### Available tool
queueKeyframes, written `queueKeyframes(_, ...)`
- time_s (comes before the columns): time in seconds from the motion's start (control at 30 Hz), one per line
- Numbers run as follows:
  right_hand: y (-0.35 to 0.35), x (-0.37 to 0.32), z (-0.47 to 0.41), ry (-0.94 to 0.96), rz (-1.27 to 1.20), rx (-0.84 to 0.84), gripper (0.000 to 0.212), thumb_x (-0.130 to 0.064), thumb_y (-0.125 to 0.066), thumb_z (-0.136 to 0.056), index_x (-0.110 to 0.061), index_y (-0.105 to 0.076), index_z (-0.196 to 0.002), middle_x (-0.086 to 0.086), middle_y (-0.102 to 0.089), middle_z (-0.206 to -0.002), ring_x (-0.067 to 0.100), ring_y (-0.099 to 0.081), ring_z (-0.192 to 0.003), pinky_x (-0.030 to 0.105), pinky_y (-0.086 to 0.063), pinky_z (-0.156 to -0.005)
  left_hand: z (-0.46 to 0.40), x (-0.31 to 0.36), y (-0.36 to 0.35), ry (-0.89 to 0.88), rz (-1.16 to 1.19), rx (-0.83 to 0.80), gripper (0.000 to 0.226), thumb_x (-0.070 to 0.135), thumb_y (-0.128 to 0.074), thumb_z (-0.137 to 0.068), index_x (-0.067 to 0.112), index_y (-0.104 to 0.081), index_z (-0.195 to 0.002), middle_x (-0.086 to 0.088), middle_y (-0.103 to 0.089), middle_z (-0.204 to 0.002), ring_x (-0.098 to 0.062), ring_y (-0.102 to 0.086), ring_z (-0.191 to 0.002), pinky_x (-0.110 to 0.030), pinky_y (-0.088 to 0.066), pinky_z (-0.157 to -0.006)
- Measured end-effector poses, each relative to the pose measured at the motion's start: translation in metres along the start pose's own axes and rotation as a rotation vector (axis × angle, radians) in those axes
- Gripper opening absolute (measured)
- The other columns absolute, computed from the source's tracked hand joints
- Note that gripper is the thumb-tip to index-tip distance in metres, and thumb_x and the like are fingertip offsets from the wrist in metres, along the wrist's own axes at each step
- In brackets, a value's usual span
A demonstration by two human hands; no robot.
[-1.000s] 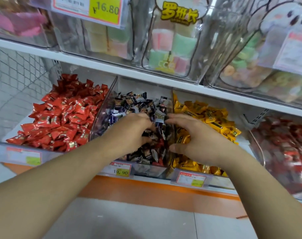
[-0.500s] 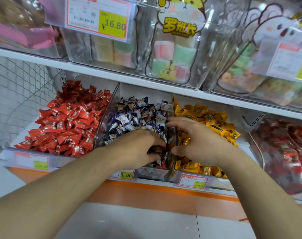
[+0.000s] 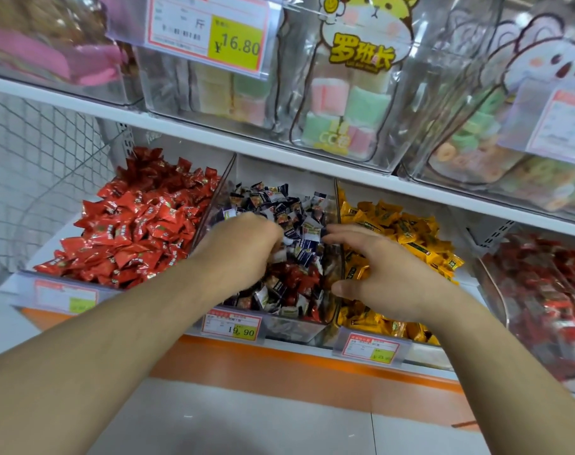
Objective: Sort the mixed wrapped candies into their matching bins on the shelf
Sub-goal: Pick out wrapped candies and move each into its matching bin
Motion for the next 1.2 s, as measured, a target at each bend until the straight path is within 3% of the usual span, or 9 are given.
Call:
queueKeyframes(0.13,0.000,0.000,0.000,-0.014,-0.008,0.001,0.076,-0.034,-0.081,-0.087,-0.041,-0.042,-0.152,-0.031,-0.024,-0.162,0.012,-0.017,-0.155,0.049,-0.021,-0.126,0.006,-0.004,0.016,0.018,-0.144,0.126,0.026,-0.002,-0.071,-0.082,0.020,-0.069,-0.095,0.000,-0.068,-0.087,-0.023,-0.066,-0.082,-0.039,-0.058,-0.080)
queueKeyframes(0.23,-0.001,0.000,0.000,-0.019,-0.010,-0.004,0.076,-0.033,-0.081,-0.086,-0.041,-0.042,-0.152,-0.031,-0.023,-0.162,0.011,-0.017,-0.155,0.047,-0.023,-0.126,0.006,0.013,0.012,-0.115,0.000,0.181,0.029,0.006,-0.075,-0.087,0.024,-0.072,-0.108,0.006,-0.069,-0.102,-0.017,-0.062,-0.097,-0.036,-0.053,-0.093)
queueKeyframes(0.33,-0.001,0.000,0.000,-0.021,-0.004,0.002,0.077,-0.033,-0.080,-0.086,-0.040,-0.042,-0.152,-0.030,-0.023,-0.162,0.012,-0.017,-0.155,0.046,-0.023,-0.126,0.003,0.035,-0.009,-0.174,0.357,-0.052,0.019,0.016,-0.071,-0.096,0.028,-0.072,-0.111,0.012,-0.065,-0.106,-0.007,-0.061,-0.094,-0.033,-0.055,-0.089)
queueKeyframes(0.43,-0.001,-0.001,0.000,-0.025,-0.010,-0.001,0.076,-0.032,-0.080,-0.086,-0.040,-0.043,-0.152,-0.031,-0.023,-0.162,0.012,-0.018,-0.155,0.047,-0.023,-0.126,0.004,0.043,-0.040,-0.147,0.431,-0.240,0.025,0.023,-0.070,-0.097,0.032,-0.070,-0.120,0.012,-0.071,-0.108,-0.007,-0.066,-0.095,-0.034,-0.057,-0.092)
queueKeyframes(0.57,-0.002,-0.002,0.002,-0.024,-0.011,-0.002,0.074,-0.031,-0.080,-0.088,-0.039,-0.043,-0.152,-0.030,-0.023,-0.162,0.009,-0.017,-0.155,0.045,-0.020,-0.127,0.001,0.031,-0.055,-0.090,0.403,-0.227,0.048,0.023,-0.074,-0.094,0.035,-0.060,-0.139,0.007,-0.069,-0.124,-0.012,-0.065,-0.108,-0.037,-0.055,-0.098)
queueKeyframes(0.7,-0.001,-0.004,0.002,-0.030,-0.009,-0.003,0.074,-0.030,-0.079,-0.088,-0.038,-0.043,-0.152,-0.030,-0.023,-0.162,0.008,-0.017,-0.154,0.044,-0.020,-0.127,-0.002,0.031,-0.061,-0.115,0.375,-0.232,0.062,0.028,-0.073,-0.095,0.033,-0.049,-0.151,0.008,-0.051,-0.150,-0.017,-0.053,-0.130,-0.038,-0.045,-0.111)
queueKeyframes(0.8,-0.001,-0.004,0.002,-0.034,-0.009,-0.002,0.074,-0.030,-0.080,-0.088,-0.039,-0.043,-0.152,-0.030,-0.023,-0.162,0.010,-0.017,-0.155,0.045,-0.022,-0.126,-0.002,0.033,-0.063,-0.138,0.389,-0.248,0.048,0.032,-0.072,-0.096,0.034,-0.058,-0.142,0.009,-0.055,-0.140,-0.017,-0.053,-0.125,-0.040,-0.047,-0.107)
queueKeyframes(0.93,-0.001,-0.006,0.002,-0.029,-0.012,-0.003,0.072,-0.028,-0.079,-0.088,-0.039,-0.044,-0.151,-0.030,-0.023,-0.162,0.010,-0.017,-0.155,0.046,-0.020,-0.127,0.000,0.030,-0.059,-0.114,0.471,-0.214,0.016,0.033,-0.075,-0.092,0.040,-0.063,-0.100,0.010,-0.066,-0.100,-0.013,-0.064,-0.089,-0.043,-0.057,-0.083)
queueKeyframes(1.2,0.001,-0.007,0.003,-0.032,-0.002,-0.001,0.074,-0.028,-0.080,-0.088,-0.039,-0.044,-0.151,-0.028,-0.024,-0.162,0.008,-0.018,-0.154,0.043,-0.021,-0.127,0.005,0.031,-0.040,-0.098,0.506,-0.109,0.014,0.028,-0.075,-0.093,0.035,-0.064,-0.088,0.011,-0.069,-0.084,-0.007,-0.065,-0.076,-0.040,-0.058,-0.074)
Point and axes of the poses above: each hand's wrist, its own z-axis away from the middle knuckle, its own y-axis out of the back of the hand, x = y × z, the point moved 9 cm from there along -z, towards the middle knuckle
